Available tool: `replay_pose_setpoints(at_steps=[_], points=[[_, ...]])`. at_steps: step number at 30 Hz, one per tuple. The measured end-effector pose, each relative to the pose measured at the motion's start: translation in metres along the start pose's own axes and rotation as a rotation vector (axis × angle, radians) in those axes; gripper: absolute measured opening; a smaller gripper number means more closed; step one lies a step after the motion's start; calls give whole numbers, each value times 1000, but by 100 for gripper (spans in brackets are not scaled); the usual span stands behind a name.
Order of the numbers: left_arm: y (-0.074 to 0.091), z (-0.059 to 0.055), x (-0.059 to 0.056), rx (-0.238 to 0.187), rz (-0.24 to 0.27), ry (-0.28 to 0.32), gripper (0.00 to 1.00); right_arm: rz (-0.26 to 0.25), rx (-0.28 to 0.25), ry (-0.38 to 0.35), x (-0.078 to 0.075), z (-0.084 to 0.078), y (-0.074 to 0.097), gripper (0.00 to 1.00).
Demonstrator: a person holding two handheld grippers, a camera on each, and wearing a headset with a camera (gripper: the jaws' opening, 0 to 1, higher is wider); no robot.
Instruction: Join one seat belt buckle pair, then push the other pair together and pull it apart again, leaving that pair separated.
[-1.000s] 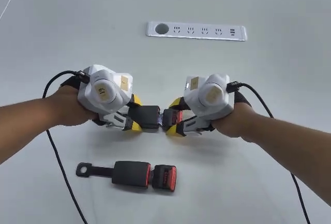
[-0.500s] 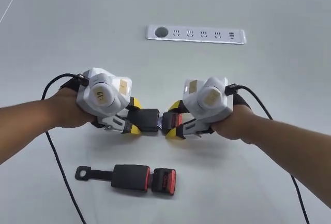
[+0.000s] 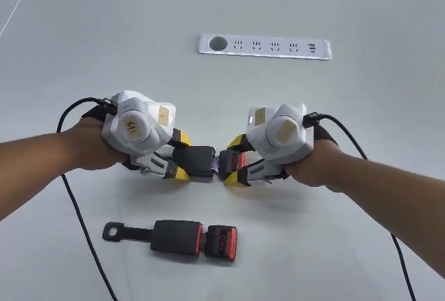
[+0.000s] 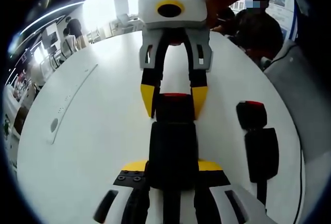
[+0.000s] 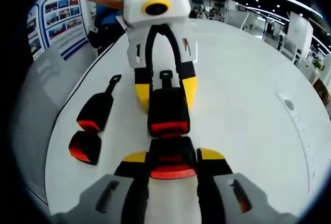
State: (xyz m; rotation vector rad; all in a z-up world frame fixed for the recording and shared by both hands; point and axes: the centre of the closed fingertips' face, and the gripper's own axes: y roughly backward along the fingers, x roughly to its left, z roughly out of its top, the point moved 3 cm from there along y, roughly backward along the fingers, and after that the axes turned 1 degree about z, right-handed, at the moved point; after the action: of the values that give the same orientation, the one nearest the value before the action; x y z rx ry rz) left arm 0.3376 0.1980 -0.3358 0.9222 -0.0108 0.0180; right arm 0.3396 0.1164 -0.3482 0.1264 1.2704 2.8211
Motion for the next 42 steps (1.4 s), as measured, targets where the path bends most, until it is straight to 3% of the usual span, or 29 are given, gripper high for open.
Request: replay_pose_setpoints(at_steps=[14,29,42], points=[[-1,-1,1,6,0,4,33,-10,-8,0,1,-2,1,35],[0,-3,2,4,-6,2,33,-16,-30,-17,3,-15,12,35],[1,-2,2,1,-6,2,34,-25,-26,-36,4,-43,36,35]])
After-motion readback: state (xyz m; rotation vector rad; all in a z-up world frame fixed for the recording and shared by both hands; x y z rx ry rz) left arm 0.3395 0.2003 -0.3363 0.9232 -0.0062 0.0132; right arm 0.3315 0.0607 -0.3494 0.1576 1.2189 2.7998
